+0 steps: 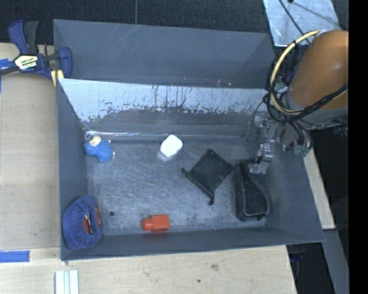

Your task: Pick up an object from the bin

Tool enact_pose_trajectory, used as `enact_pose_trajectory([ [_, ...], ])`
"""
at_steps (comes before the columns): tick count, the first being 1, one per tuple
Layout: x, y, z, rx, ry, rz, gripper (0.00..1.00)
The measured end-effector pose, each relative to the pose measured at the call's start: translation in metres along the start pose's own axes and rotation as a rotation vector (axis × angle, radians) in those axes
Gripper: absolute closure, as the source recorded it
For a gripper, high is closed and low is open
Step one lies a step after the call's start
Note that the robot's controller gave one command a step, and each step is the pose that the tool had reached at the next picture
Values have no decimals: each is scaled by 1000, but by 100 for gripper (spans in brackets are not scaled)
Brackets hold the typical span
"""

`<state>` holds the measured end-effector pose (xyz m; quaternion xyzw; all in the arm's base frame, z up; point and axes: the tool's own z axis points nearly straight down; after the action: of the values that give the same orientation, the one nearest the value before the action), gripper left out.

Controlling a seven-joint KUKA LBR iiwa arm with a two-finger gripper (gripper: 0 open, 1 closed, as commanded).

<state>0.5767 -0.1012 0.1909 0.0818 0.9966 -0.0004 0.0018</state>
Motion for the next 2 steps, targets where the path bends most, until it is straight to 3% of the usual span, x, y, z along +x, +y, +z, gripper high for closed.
enact_pose_trajectory([
  [1,5,-2,106,-5,-6,45,0],
  [2,6,0,110,-7,-2,43,100],
])
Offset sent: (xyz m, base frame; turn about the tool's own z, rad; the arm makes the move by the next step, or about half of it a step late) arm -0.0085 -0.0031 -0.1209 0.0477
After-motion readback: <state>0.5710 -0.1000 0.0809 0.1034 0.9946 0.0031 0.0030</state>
